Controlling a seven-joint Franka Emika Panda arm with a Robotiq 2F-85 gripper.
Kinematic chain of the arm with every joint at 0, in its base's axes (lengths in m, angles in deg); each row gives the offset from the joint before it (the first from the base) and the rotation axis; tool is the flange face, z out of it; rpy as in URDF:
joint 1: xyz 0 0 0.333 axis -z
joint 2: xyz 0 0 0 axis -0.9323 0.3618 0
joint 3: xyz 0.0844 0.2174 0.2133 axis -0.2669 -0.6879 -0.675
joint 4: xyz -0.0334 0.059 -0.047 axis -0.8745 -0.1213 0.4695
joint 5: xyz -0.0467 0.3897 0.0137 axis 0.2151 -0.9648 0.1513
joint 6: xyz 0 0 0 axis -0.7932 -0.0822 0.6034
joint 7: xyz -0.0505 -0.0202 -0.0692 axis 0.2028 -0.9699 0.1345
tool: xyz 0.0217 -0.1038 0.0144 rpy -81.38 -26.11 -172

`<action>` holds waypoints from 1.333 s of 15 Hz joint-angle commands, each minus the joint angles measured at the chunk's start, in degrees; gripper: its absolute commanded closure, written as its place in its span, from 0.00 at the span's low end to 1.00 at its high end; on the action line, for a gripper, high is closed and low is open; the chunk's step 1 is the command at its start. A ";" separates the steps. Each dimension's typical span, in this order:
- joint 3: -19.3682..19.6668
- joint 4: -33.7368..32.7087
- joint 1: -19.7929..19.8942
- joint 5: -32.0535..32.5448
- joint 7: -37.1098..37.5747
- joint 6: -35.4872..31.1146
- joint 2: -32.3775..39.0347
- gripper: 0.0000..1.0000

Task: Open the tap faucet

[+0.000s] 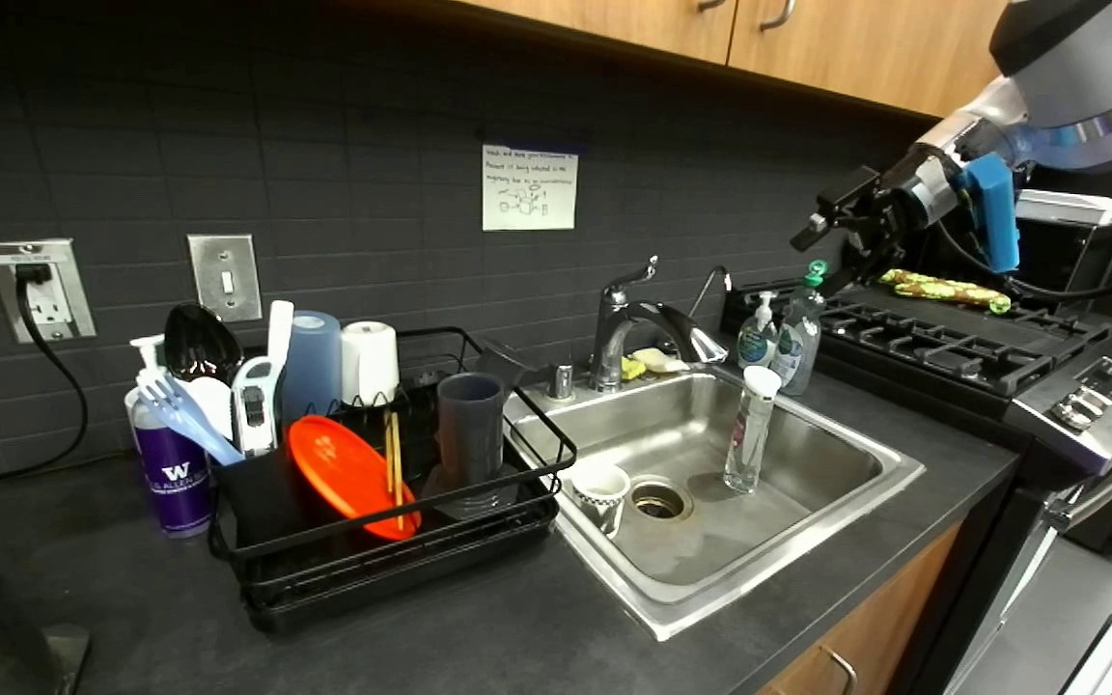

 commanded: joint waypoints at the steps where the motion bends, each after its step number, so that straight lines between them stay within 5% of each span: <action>1: 2.01 0.26 -1.52 -7.32 -6.24 0.46 1.75 0.00; 14: -3.35 -2.49 1.09 -24.78 -21.14 7.37 9.87 0.01; 15: -3.92 -2.98 1.29 -25.49 -21.52 7.44 10.50 0.25; 17: -4.88 -4.15 1.68 -26.70 -22.11 7.24 11.74 0.27; 20: -6.02 -6.11 2.36 -29.17 -23.16 6.40 13.71 0.47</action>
